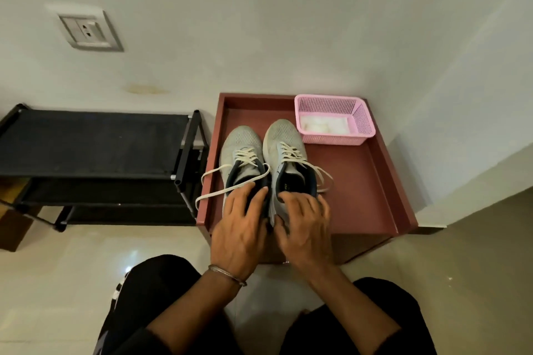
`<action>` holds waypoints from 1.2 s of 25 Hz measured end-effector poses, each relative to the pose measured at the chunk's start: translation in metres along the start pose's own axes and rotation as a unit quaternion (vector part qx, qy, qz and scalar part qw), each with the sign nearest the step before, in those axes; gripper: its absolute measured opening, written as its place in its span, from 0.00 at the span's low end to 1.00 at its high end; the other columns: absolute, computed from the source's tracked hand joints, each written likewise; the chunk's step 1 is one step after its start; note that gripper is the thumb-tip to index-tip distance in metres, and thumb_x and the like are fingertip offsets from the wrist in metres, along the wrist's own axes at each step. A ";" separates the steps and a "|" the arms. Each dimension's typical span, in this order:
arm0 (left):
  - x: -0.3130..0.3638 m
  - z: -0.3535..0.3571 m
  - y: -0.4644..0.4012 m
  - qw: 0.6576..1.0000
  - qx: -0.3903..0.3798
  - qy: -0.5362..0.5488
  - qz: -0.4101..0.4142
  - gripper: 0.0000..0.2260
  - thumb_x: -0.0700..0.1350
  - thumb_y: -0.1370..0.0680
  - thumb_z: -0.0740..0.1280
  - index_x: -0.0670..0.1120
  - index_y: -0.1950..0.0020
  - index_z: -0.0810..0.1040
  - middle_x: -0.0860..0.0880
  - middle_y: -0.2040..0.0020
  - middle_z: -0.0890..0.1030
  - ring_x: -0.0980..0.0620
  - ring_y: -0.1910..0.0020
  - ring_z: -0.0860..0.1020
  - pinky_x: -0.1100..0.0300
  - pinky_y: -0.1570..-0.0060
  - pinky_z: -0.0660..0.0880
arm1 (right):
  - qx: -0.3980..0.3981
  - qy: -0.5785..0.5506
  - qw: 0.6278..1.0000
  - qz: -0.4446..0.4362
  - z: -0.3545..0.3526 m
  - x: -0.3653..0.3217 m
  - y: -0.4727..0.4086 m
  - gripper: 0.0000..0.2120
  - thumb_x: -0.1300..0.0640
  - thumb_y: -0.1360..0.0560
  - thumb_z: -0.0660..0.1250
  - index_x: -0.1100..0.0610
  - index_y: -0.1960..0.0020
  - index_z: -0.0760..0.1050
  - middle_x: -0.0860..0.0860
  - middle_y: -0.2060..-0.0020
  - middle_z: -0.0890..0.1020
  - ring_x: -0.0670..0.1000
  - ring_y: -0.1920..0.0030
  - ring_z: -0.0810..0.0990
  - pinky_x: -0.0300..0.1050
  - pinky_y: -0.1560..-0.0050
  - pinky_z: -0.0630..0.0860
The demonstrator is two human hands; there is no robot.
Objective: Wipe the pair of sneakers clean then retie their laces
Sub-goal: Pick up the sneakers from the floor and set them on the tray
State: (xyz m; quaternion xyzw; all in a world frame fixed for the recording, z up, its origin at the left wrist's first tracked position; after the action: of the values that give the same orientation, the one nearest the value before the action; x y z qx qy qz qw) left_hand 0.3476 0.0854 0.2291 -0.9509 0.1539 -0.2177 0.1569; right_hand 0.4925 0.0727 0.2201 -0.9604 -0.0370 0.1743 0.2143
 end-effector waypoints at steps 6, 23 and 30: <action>0.003 -0.008 -0.004 0.999 -0.013 -0.024 0.039 0.16 0.44 0.27 0.73 0.48 0.40 0.77 0.49 0.46 0.79 0.48 0.48 0.76 0.60 0.62 0.79 | -0.044 0.057 0.997 -0.013 -0.002 -0.001 0.001 0.22 0.54 0.27 0.69 0.51 0.34 0.71 0.48 0.50 0.79 0.53 0.48 0.78 0.53 0.44 0.73; 0.028 -0.001 0.014 0.988 0.015 -0.078 0.133 0.16 0.46 0.24 0.65 0.45 0.38 0.79 0.48 0.42 0.83 0.47 0.38 0.80 0.49 0.34 0.71 | -0.032 -0.039 0.998 -0.033 -0.019 0.019 0.010 0.20 0.54 0.29 0.71 0.50 0.37 0.74 0.46 0.46 0.79 0.49 0.44 0.77 0.48 0.49 0.77; 0.052 -0.011 0.008 0.993 -0.022 0.069 0.089 0.14 0.46 0.23 0.60 0.46 0.42 0.80 0.50 0.49 0.84 0.52 0.51 0.83 0.59 0.48 0.79 | -0.022 -0.045 0.999 0.007 -0.038 0.027 0.020 0.18 0.61 0.29 0.71 0.51 0.40 0.79 0.46 0.50 0.81 0.49 0.47 0.78 0.45 0.51 0.75</action>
State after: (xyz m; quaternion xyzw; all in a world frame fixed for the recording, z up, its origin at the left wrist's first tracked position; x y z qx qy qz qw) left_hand 0.3853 0.0571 0.2542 -0.9195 0.2532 -0.2643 0.1434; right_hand 0.5306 0.0435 0.2351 -0.9562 -0.0433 0.2183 0.1899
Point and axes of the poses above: each hand's wrist, its own y-axis away from the middle knuckle, its own z-axis out of the palm, x = y × z, the point moved 1 cm from there along -y, towards the middle knuckle
